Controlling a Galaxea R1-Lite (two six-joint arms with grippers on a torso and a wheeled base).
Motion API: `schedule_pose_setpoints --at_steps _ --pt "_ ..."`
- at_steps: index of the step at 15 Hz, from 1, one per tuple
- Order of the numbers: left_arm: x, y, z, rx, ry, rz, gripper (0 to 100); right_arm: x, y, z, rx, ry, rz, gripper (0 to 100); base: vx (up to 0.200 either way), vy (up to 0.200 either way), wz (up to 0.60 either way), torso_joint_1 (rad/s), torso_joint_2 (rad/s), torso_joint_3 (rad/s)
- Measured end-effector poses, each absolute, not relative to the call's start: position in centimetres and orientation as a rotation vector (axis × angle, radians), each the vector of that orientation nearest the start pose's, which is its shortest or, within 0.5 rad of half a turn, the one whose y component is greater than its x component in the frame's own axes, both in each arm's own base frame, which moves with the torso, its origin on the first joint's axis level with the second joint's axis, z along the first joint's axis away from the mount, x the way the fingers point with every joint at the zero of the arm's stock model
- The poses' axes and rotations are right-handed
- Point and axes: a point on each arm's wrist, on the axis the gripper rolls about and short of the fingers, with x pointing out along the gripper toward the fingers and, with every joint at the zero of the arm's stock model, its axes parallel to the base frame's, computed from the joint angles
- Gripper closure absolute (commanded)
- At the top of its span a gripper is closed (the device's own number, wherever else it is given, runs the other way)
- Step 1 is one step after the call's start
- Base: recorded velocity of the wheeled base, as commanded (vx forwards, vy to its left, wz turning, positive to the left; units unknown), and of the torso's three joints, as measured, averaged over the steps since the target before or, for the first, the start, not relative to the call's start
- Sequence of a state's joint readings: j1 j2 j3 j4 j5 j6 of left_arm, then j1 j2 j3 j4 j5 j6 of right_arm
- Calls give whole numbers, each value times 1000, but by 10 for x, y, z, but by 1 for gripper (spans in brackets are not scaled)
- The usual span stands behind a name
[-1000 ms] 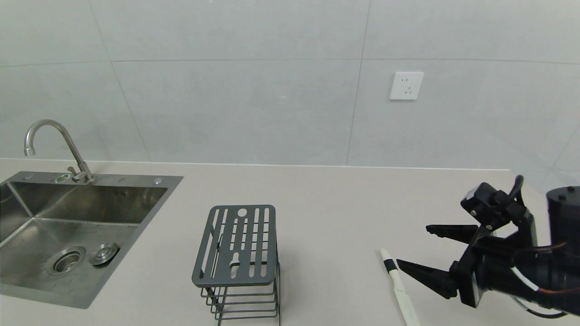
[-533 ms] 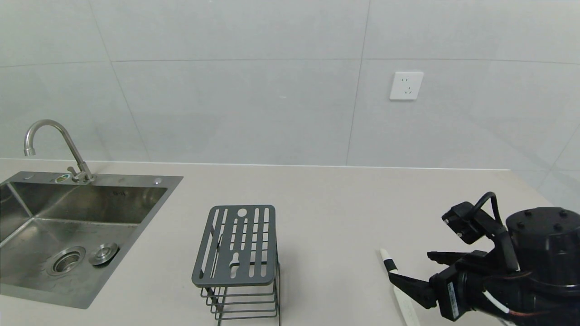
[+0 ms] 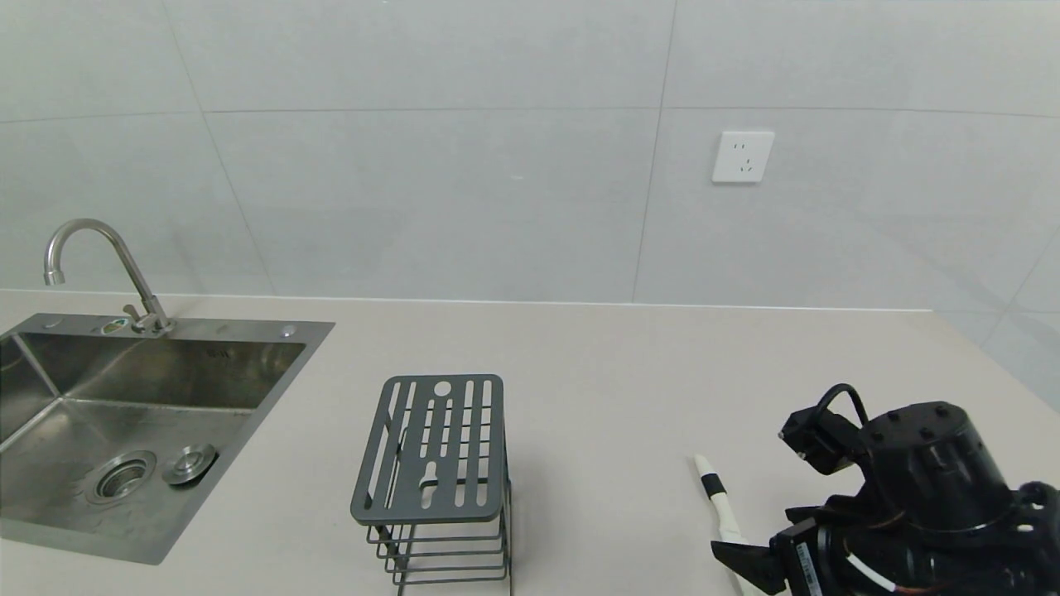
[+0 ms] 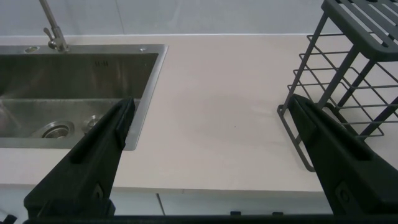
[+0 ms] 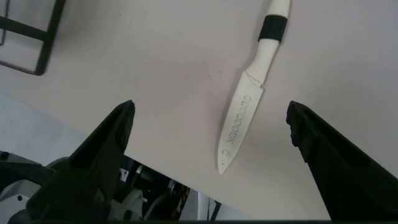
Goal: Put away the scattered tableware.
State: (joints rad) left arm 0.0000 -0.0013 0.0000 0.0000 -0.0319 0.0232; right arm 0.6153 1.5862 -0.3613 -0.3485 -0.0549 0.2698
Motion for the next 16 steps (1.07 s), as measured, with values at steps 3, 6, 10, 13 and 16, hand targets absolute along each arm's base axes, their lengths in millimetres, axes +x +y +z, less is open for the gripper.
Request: schedule_pose_setpoints --at_steps 3,6,10,13,16 --pt "-23 -1 75 23 -2 -32 0 173 121 68 -70 959 388 0 0 0 0 0 0 0" --pt "-23 -1 75 23 -2 -32 0 184 126 54 -95 1006 359 0 0 0 0 0 0 0" --pt "-23 -1 75 23 -2 -32 0 198 124 41 -119 1037 289 0 0 0 0 0 0 0" --pt "-23 -1 75 23 -2 -32 0 205 120 34 -117 1059 259 0 0 0 0 0 0 0" --pt "-23 -1 75 23 -2 -32 0 207 119 26 -128 1089 247 0 0 0 0 0 0 0"
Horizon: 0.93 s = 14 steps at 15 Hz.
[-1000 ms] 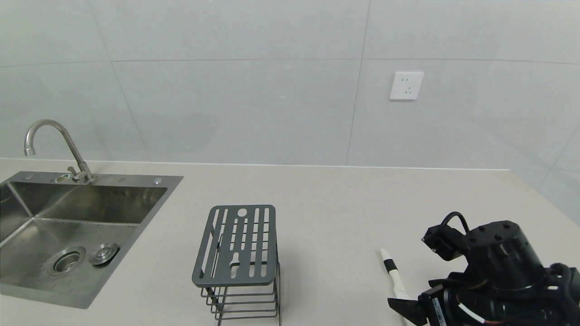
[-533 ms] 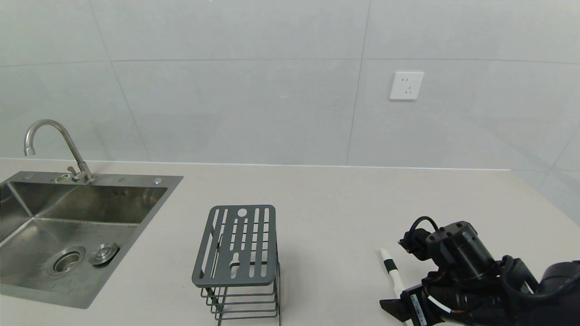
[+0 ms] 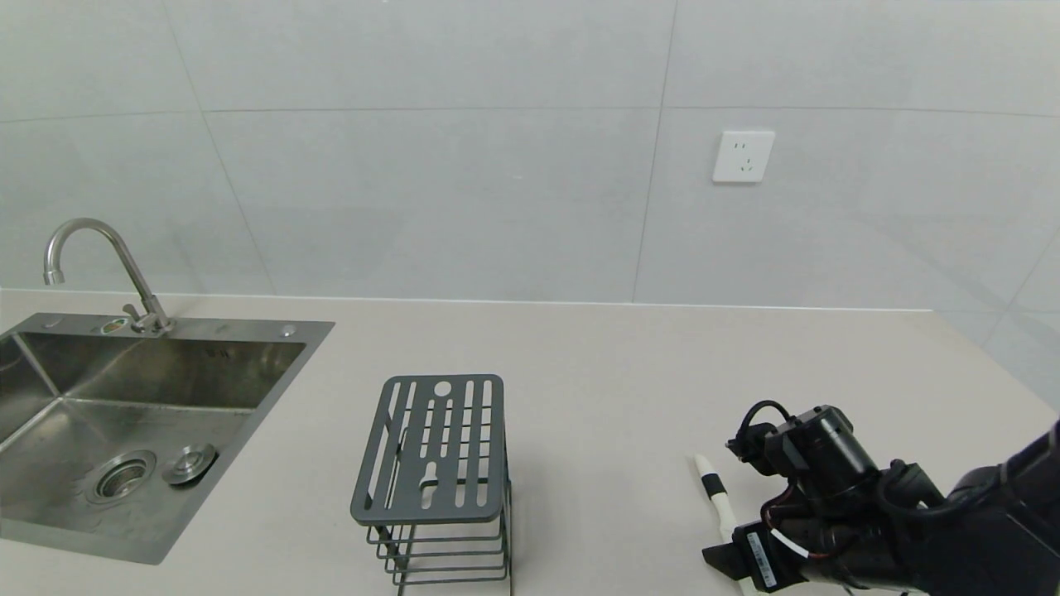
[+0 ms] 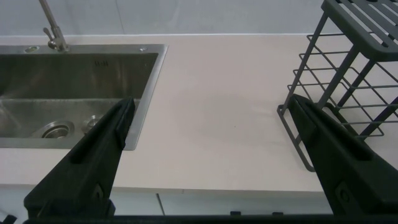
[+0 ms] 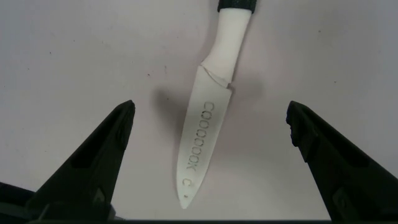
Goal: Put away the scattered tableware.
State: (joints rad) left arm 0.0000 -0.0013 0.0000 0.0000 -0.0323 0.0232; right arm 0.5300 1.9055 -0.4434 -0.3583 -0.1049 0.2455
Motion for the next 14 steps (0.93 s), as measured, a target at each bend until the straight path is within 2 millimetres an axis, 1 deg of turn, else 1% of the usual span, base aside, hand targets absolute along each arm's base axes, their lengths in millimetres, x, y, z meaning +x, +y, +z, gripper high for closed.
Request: schedule_pose_setpoints --at_steps 4,8,14 --pt "-23 -1 75 23 -2 -32 0 213 123 21 -131 1056 264 0 0 0 0 0 0 0" --pt "-23 -1 75 23 -2 -32 0 215 125 14 -161 1055 235 0 0 0 0 0 0 0" --pt "-23 -1 75 23 -2 -32 0 217 128 13 -165 1029 235 0 0 0 0 0 0 0"
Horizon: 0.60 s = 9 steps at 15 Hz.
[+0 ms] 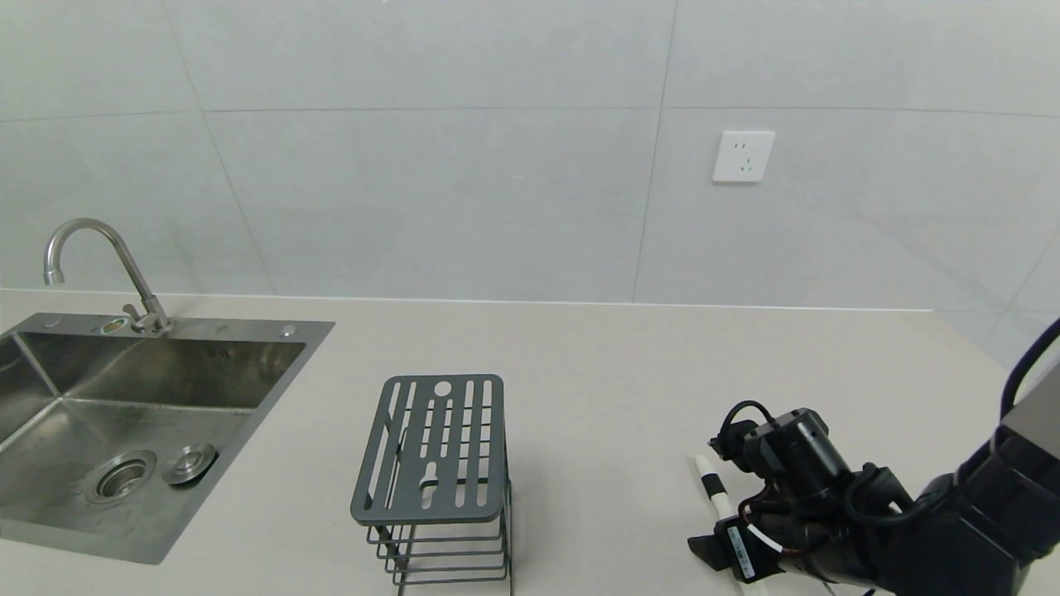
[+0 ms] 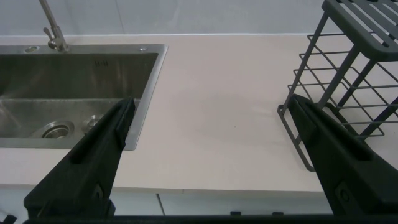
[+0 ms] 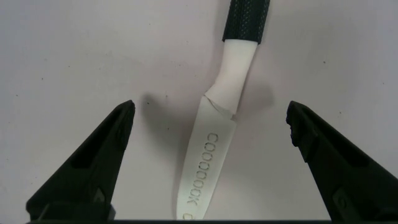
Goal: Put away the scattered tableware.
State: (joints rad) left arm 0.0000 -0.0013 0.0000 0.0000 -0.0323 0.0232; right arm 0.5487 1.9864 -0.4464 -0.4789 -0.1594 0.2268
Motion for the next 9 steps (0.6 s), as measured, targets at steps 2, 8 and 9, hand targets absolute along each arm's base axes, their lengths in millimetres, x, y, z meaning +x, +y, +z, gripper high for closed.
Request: schedule_pose_setpoints --at_steps 2,8,9 --pt "-23 -1 75 23 -2 -32 0 215 129 11 -180 1029 225 0 0 0 0 0 0 0" --pt "-23 -1 75 23 -2 -32 0 214 130 4 -182 1049 226 100 0 0 0 0 0 0" --pt "-23 -1 75 23 -2 -32 0 214 130 3 -181 1056 223 100 0 0 0 0 0 0"
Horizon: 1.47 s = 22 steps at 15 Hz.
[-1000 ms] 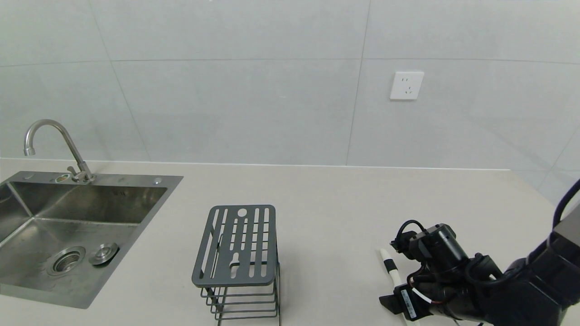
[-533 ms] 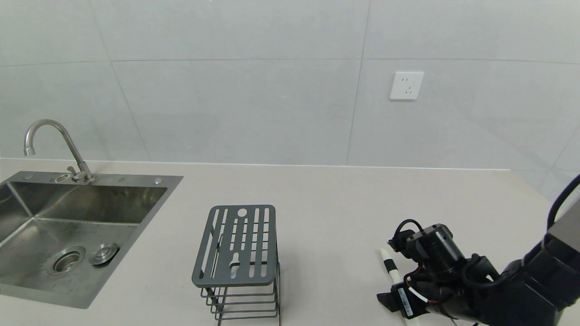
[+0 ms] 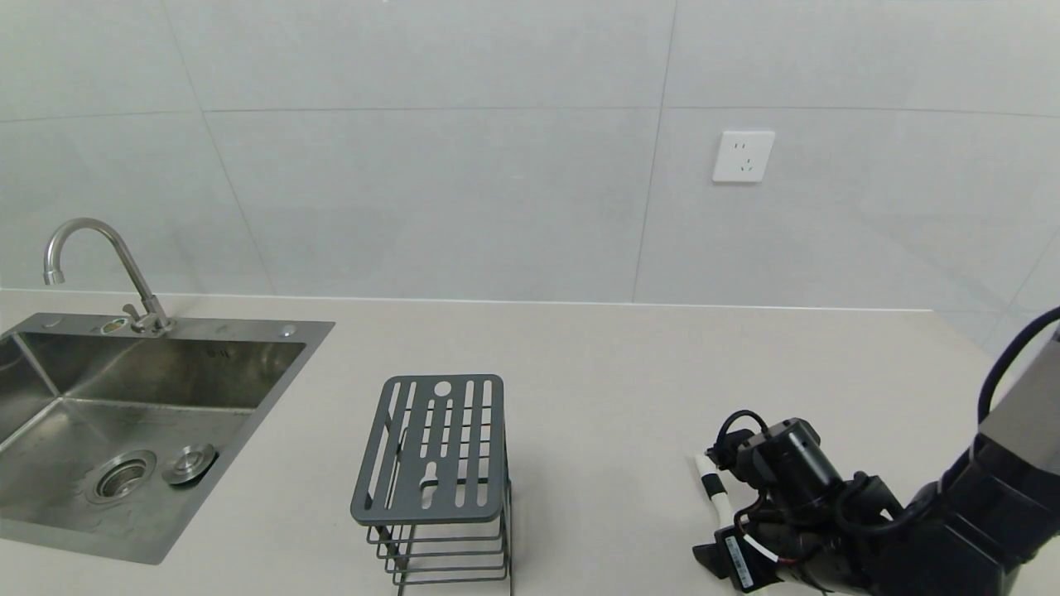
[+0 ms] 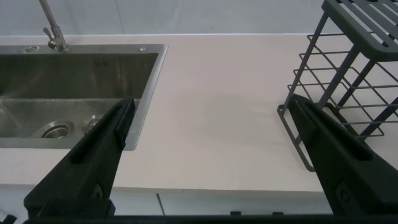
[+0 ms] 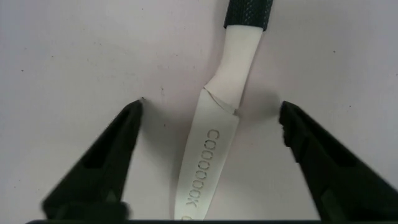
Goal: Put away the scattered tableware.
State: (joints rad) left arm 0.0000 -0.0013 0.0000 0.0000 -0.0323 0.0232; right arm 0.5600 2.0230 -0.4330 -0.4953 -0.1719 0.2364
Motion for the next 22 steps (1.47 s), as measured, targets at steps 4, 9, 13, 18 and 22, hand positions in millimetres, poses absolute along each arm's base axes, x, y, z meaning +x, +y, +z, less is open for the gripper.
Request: schedule_pose_setpoints --at_steps 4,9,13,18,22 --pt "-23 -1 75 23 -2 -32 0 207 124 -4 -195 1089 214 100 0 0 0 0 0 0" --pt "-23 -1 75 23 -2 -32 0 211 127 -1 -184 1049 230 100 0 0 0 0 0 0" --pt "-23 -1 75 23 -2 -32 0 227 126 18 -227 872 324 100 0 0 0 0 0 0" --pt "-23 -1 75 23 -2 -38 0 224 119 42 -282 754 373 100 0 0 0 0 0 0" --pt "-23 -1 75 20 -2 -40 0 214 119 63 -288 673 469 100 0 0 0 0 0 0"
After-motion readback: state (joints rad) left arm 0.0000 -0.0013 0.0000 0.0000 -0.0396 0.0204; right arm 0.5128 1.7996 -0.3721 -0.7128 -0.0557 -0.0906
